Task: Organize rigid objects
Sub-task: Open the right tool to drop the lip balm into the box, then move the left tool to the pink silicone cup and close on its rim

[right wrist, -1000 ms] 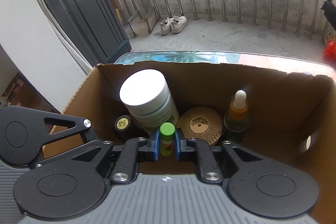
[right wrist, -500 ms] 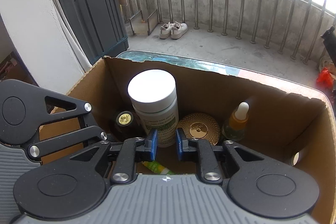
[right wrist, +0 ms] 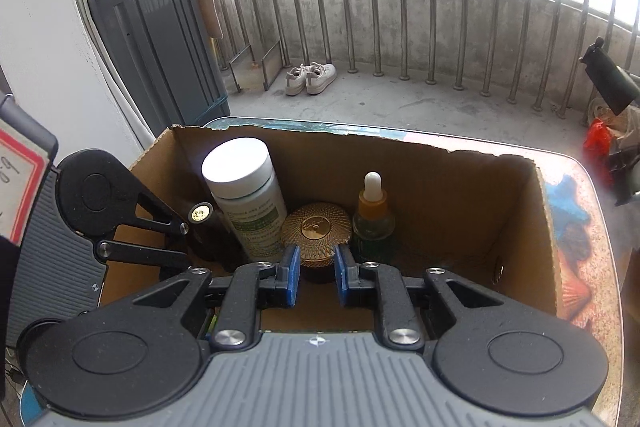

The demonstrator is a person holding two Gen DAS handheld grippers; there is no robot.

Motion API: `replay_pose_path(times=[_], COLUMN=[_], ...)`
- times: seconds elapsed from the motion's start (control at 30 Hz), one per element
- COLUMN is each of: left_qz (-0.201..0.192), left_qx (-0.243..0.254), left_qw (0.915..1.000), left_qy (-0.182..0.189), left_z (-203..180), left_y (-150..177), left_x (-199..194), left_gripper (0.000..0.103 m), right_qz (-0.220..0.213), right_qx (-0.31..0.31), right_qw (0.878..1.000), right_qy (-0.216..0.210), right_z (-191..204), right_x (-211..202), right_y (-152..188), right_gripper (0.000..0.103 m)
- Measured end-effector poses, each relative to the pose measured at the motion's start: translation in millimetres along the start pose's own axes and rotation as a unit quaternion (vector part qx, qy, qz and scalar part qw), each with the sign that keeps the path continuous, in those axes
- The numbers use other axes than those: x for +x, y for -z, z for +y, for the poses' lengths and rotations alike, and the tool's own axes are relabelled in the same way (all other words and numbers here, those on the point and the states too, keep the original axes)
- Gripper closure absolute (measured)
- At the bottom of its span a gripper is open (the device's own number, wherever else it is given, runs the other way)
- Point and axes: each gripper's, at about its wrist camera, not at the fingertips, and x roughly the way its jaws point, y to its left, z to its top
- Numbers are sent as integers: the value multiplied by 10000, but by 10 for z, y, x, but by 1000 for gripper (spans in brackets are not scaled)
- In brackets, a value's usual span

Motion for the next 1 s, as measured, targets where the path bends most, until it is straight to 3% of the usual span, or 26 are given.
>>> replay_pose_path(times=[0.07, 0.13, 0.23, 0.3, 0.33, 0.4, 0.43, 0.47, 0.53, 0.57, 0.63, 0.73, 0.8, 0.93, 1.0], left_qz=[-30, -265, -596, -1015, -1430, -2265, -2479, -2702, -2939, -3042, -3057, -2902, -2893, -3008, -3026], left_qx=[-329, -611, -1039, -1686, -1866, -1895, -1929, -1963, -2186, -2403, -2772, -3056, -3398, -4249, -4497], left_qw=[9993, 9978, 9907, 9721, 9560, 9151, 8984, 8898, 8957, 8991, 8996, 8984, 8873, 8519, 8381], left_qy=[170, 52, -646, -1278, -1756, -2744, -3068, -3110, -2522, -2033, -1425, -1233, -1159, -577, -619], left_z=[81, 119, 38, 10, -95, -481, -727, -512, -688, -648, -671, -978, -944, -923, -916], left_y=[-58, -81, -8, 130, 139, 193, 242, 255, 345, 413, 459, 370, 565, 577, 578], left_x=[3, -76, -321, -581, -772, -1064, -1166, -1184, -1192, -1083, -882, -524, -328, 24, 122], left_gripper=[76, 75, 75, 74, 74, 74, 74, 72, 65, 65, 65, 61, 61, 61, 62], right_qz=[-24, -74, -317, -512, -663, -841, -919, -936, -906, -850, -747, -584, -518, -508, -443], right_qx=[81, 95, 267, 376, 402, 384, 393, 414, 511, 599, 734, 769, 871, 1281, 1584], right_qw=[9999, 9999, 9988, 9968, 9953, 9936, 9930, 9930, 9934, 9936, 9937, 9953, 9948, 9904, 9864], right_qy=[-73, -94, -261, -484, -587, -646, -627, -587, -475, -433, -401, -71, -22, 75, -25], right_z=[-42, -75, -123, -169, -189, -199, -208, -214, -220, -223, -210, -128, -104, -139, -175], right_x=[-59, -138, -401, -675, -831, -1079, -1197, -1268, -1350, -1364, -1361, -1322, -1277, -1137, -1069], right_y=[42, 73, 206, 340, 422, 586, 679, 771, 956, 1054, 1241, 1504, 1659, 1873, 1960], right_gripper=[83, 83, 83, 83, 82, 82, 82, 81, 77, 77, 76, 76, 76, 76, 76])
